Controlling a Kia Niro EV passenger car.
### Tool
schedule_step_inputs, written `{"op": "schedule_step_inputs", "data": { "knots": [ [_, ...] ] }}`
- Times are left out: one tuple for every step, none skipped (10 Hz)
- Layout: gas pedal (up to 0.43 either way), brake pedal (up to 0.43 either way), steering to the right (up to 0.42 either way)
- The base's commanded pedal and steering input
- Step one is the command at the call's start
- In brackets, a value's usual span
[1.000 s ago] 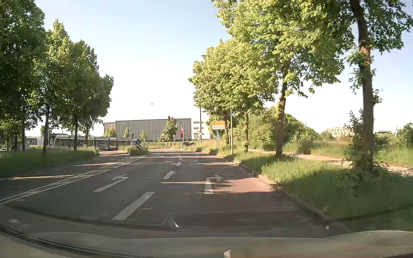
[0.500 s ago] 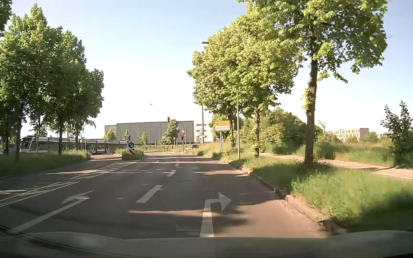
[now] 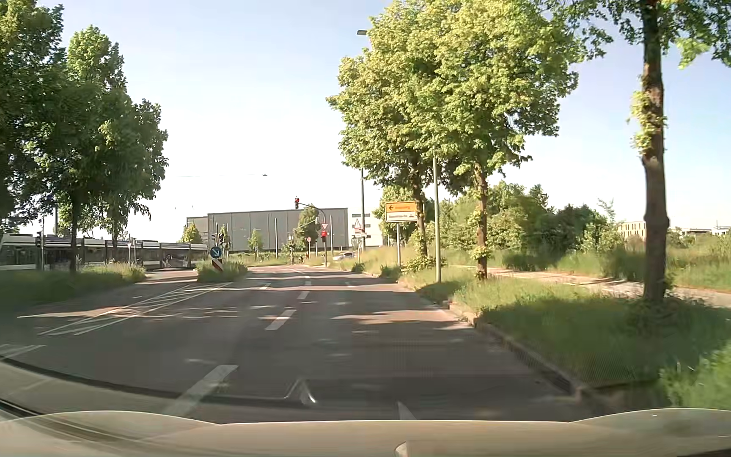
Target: Follow the waypoints while adhering to traffic rules and regulations
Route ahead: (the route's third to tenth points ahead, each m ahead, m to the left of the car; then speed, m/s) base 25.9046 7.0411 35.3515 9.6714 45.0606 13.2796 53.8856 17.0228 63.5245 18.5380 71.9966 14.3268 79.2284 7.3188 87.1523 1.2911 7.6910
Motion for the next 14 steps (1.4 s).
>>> {"op": "schedule_step_inputs", "data": {
  "knots": [
    [0.0, 0.0, -0.019],
    [0.0, 0.0, -0.02],
    [0.0, 0.0, -0.021],
    [0.0, 0.0, -0.022],
    [0.0, 0.0, -0.022],
    [0.0, 0.0, -0.023],
    [0.0, 0.0, -0.025],
    [0.0, 0.0, -0.027],
    [0.0, 0.012, -0.03],
    [0.0, 0.055, -0.033],
    [0.0, 0.079, -0.037],
    [0.0, 0.098, -0.038],
    [0.0, 0.091, -0.038],
    [0.0, 0.098, -0.038]
  ]
}}
